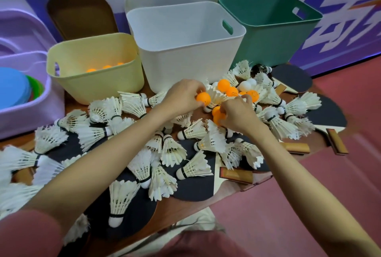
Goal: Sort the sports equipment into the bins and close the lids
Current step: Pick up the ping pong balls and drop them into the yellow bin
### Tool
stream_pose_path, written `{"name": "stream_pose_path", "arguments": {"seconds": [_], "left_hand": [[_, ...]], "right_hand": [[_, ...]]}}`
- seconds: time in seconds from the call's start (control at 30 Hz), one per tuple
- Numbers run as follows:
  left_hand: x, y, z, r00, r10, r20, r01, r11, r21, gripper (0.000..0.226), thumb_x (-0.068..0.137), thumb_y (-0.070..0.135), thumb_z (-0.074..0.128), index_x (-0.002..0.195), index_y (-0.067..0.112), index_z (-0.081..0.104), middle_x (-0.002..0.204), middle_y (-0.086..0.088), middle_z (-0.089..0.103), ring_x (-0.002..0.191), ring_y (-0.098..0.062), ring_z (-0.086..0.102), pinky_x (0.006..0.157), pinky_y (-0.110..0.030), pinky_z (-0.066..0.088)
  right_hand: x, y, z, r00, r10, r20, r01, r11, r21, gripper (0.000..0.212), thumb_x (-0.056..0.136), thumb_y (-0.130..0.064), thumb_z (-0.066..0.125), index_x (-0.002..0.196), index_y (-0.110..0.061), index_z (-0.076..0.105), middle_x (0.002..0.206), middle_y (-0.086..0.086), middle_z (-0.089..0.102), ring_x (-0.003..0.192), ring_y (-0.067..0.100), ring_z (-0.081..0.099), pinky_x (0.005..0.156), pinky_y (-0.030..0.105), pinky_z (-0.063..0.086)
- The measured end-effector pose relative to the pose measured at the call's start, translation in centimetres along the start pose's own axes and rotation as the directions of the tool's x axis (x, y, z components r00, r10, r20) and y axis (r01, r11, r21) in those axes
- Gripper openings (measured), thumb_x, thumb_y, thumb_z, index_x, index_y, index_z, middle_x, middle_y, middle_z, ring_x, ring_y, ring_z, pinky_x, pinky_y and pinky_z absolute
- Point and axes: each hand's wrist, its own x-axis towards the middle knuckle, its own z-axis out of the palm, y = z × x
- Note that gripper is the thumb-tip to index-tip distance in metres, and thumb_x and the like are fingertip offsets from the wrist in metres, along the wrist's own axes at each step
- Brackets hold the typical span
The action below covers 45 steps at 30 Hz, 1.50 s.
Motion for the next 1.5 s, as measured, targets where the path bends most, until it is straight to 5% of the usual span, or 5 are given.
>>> {"name": "stream_pose_path", "arguments": {"seconds": [0.3, 0.5, 0.77, 1.13, 1.5], "left_hand": [[-6.7, -5.7, -7.5, 0.812, -0.251, -0.527, 0.154, 0.963, -0.221, 0.038, 0.080, 0.027, 0.074, 0.115, 0.015, 0.067, 0.105, -0.001, 0.070, 0.087, -0.012, 0.064, 0.079, -0.029, 0.052], [-8.1, -12.2, -13.4, 0.655, -0.410, -0.635, 0.330, 0.911, -0.248, 0.035, 0.076, 0.028, 0.073, 0.109, 0.017, 0.069, 0.100, -0.002, 0.072, 0.086, -0.015, 0.067, 0.080, -0.030, 0.054], [-7.4, -19.7, -14.6, 0.678, -0.542, -0.496, 0.559, 0.819, -0.130, 0.045, 0.077, 0.028, 0.074, 0.119, 0.014, 0.064, 0.116, -0.006, 0.067, 0.104, -0.024, 0.062, 0.089, -0.036, 0.049], [-7.6, -13.3, -10.8, 0.609, -0.269, -0.746, 0.160, 0.963, -0.216, 0.022, 0.081, 0.019, 0.058, 0.100, 0.011, 0.066, 0.095, -0.001, 0.069, 0.078, -0.016, 0.063, 0.076, -0.037, 0.053], [-5.3, -2.2, -3.4, 0.950, 0.099, -0.295, -0.155, 0.973, -0.172, 0.020, 0.086, 0.017, 0.064, 0.104, 0.011, 0.068, 0.096, 0.000, 0.070, 0.085, -0.013, 0.064, 0.079, -0.033, 0.052]], "right_hand": [[0.7, -6.4, -3.7, 0.935, -0.116, -0.336, 0.279, 0.826, 0.490, 0.034, 0.085, -0.026, 0.064, 0.114, -0.009, 0.057, 0.100, 0.005, 0.067, 0.089, 0.019, 0.062, 0.077, 0.034, 0.049], [6.3, -13.9, -6.8, 0.754, -0.335, -0.565, 0.555, 0.785, 0.275, 0.035, 0.094, -0.027, 0.050, 0.126, -0.015, 0.054, 0.116, 0.005, 0.059, 0.108, 0.024, 0.053, 0.092, 0.038, 0.037], [14.8, -21.5, -7.2, 0.801, -0.385, -0.459, 0.471, 0.878, 0.084, 0.041, 0.091, -0.019, 0.051, 0.131, -0.014, 0.048, 0.125, 0.009, 0.054, 0.119, 0.030, 0.047, 0.097, 0.040, 0.030], [7.8, -16.2, -5.1, 0.809, -0.288, -0.512, 0.520, 0.757, 0.396, 0.033, 0.087, -0.020, 0.055, 0.119, -0.011, 0.056, 0.117, 0.006, 0.055, 0.106, 0.021, 0.055, 0.093, 0.037, 0.043], [0.2, 1.0, -3.7, 0.906, 0.138, -0.400, 0.073, 0.881, 0.468, 0.027, 0.087, -0.009, 0.061, 0.114, -0.003, 0.059, 0.110, 0.016, 0.060, 0.099, 0.026, 0.060, 0.079, 0.021, 0.035]]}}
